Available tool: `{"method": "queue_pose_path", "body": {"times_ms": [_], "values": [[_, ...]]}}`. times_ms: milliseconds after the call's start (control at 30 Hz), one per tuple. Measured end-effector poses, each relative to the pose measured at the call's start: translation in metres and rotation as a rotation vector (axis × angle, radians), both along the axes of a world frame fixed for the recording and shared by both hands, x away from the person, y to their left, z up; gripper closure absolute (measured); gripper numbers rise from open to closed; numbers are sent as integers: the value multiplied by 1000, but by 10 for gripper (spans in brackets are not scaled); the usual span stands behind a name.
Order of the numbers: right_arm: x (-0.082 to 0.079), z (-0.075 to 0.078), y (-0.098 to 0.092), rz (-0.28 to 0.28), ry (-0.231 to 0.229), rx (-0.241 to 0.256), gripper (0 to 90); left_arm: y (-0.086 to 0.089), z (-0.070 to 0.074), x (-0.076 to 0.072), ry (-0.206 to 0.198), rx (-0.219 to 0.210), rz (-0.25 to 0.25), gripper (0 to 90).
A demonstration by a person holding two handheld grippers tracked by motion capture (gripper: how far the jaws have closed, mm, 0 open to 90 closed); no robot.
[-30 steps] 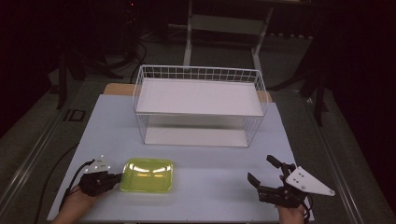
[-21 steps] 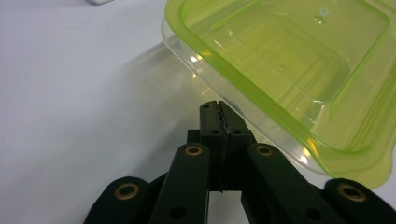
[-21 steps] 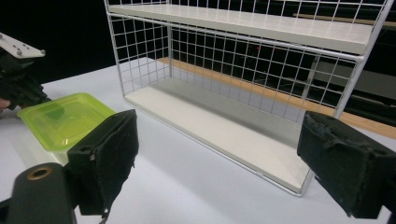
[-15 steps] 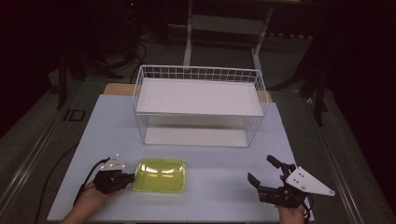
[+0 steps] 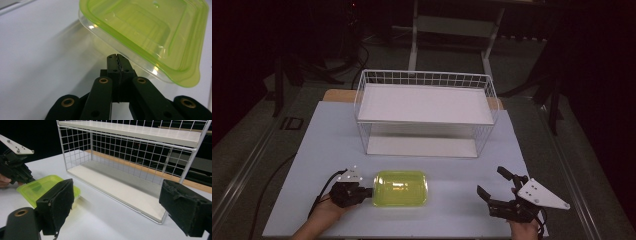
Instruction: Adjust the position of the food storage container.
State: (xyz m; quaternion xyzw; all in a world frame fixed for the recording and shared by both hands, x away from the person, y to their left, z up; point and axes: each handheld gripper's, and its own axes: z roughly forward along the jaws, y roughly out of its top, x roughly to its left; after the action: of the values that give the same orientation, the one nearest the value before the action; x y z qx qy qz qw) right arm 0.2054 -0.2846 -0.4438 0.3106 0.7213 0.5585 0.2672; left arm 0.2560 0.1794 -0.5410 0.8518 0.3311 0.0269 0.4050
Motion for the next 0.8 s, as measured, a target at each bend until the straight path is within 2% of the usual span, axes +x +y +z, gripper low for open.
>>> {"method": "queue_pose_path", "body": {"times_ms": [133, 267, 800], "values": [[0, -1, 0, 3, 1, 1, 126, -12, -1, 2, 24, -23, -19, 900], [1, -1, 0, 2, 4, 1, 126, -25, 1, 2, 17, -14, -52, 900], [2, -3, 0, 8, 13, -6, 126, -60, 2, 17, 22, -43, -89, 900]]}}
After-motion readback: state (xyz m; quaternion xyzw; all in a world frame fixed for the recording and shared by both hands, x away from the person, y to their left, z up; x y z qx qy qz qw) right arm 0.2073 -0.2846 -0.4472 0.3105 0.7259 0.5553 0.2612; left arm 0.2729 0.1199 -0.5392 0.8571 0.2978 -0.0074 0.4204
